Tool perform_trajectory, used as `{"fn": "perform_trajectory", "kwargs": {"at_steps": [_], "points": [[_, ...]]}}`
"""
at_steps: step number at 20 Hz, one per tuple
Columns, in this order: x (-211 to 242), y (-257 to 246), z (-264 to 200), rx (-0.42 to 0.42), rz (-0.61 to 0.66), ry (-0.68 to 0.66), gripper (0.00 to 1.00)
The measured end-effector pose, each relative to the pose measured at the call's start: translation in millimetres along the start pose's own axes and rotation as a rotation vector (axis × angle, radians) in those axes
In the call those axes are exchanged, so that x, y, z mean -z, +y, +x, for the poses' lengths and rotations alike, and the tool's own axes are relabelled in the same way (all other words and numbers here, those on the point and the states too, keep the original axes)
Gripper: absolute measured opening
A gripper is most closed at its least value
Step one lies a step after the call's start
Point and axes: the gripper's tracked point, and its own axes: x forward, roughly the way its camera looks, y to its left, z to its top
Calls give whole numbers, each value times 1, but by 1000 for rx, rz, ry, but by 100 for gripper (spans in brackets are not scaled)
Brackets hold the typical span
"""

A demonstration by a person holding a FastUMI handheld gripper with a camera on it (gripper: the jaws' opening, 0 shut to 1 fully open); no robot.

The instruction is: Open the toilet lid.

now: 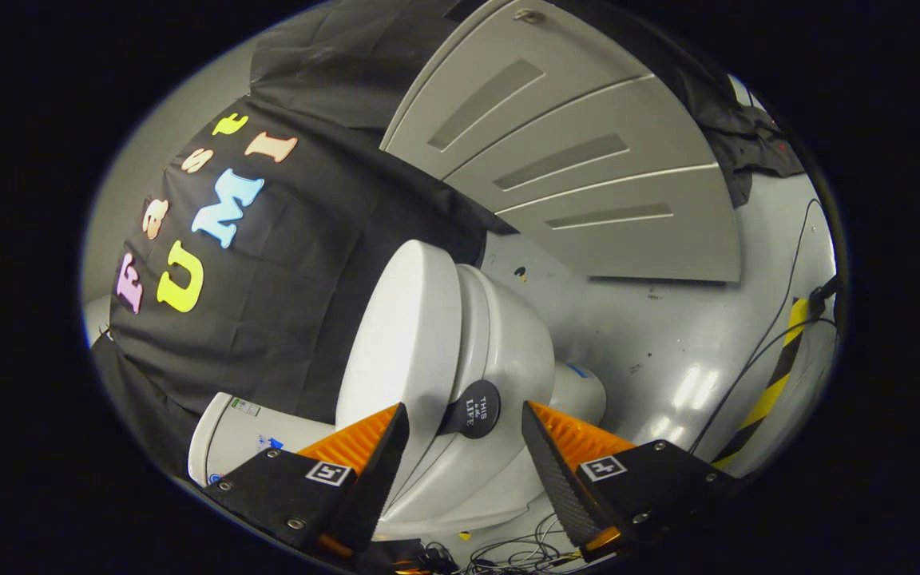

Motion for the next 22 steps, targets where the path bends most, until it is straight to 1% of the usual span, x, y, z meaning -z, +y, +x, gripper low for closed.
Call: {"fn": "perform_trajectory", "kwargs": {"at_steps": [3, 4, 5, 8, 12, 13, 16, 18, 20, 21, 22], "points": [[1, -3, 7, -15, 76, -4, 70], [3, -5, 11, -13, 87, -5, 62], [5, -7, 15, -12, 95, -6, 59], [3, -4, 21, -32, 134, -14, 42], [0, -7, 25, -42, 187, -32, 26], [-2, -8, 24, -47, 210, -35, 23], [-1, -8, 24, -60, 238, -38, 17], [-4, -6, 22, -87, 273, -29, 14], [-4, -8, 23, -102, 308, -10, 8], [-3, -6, 25, -107, 312, -5, 7], [-4, -3, 26, -117, 312, -11, 5]]}}
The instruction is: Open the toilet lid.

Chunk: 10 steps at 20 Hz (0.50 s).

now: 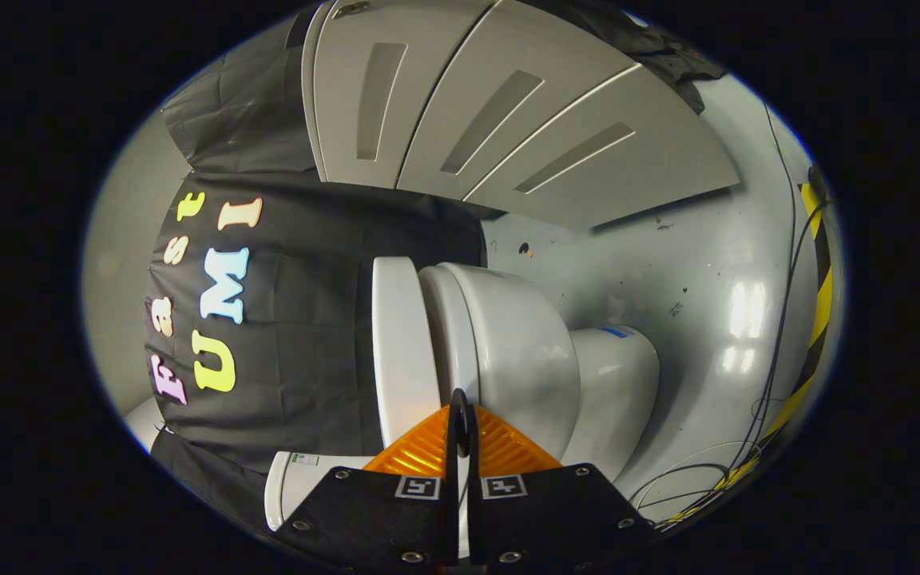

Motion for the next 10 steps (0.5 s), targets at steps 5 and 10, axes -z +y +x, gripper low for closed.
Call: {"fn": "perform_trajectory", "kwargs": {"at_steps": [5, 10], "points": [[-6, 2, -3, 12, -58, -35, 0], [-3, 6, -1, 41, -94, -4, 0]]}}
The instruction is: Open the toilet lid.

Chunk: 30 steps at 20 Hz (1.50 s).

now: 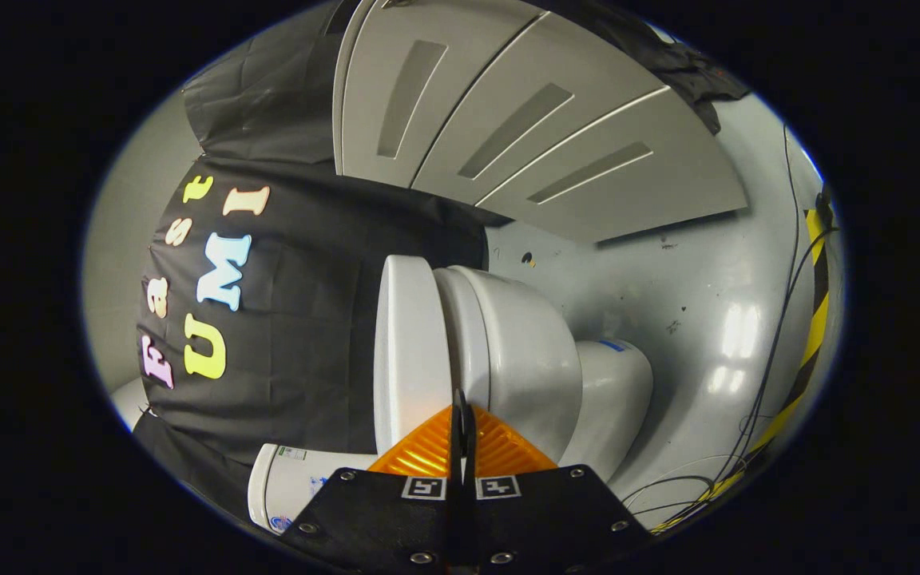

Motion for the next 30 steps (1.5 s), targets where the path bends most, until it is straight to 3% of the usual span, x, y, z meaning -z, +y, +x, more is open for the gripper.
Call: {"fn": "perform_trajectory", "kwargs": {"at_steps": [4, 9, 17, 21, 30], "points": [[-5, 9, -6, 39, -24, -1, 0], [-9, 57, -21, 12, -110, -12, 0], [-2, 111, -42, -47, -134, -26, 0], [12, 146, -56, -106, -193, -36, 0], [35, 190, -70, -131, -364, -26, 0]]}}
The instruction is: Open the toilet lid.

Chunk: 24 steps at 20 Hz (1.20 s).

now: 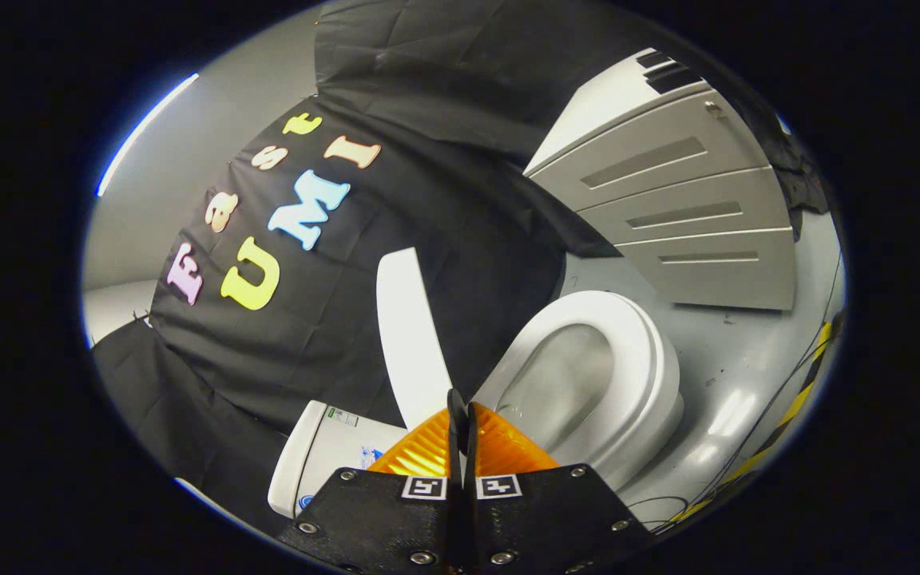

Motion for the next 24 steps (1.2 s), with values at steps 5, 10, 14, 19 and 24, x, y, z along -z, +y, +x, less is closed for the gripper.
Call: {"fn": "perform_trajectory", "kwargs": {"at_steps": [5, 10, 14, 19, 24], "points": [[7, 37, -6, -22, -118, 8, 0], [23, 77, -11, -57, -247, 21, 0], [40, 108, -14, -93, -363, 26, 0], [59, 134, -18, -130, -454, 44, 0], [82, 162, -19, -168, -575, 56, 0]]}}
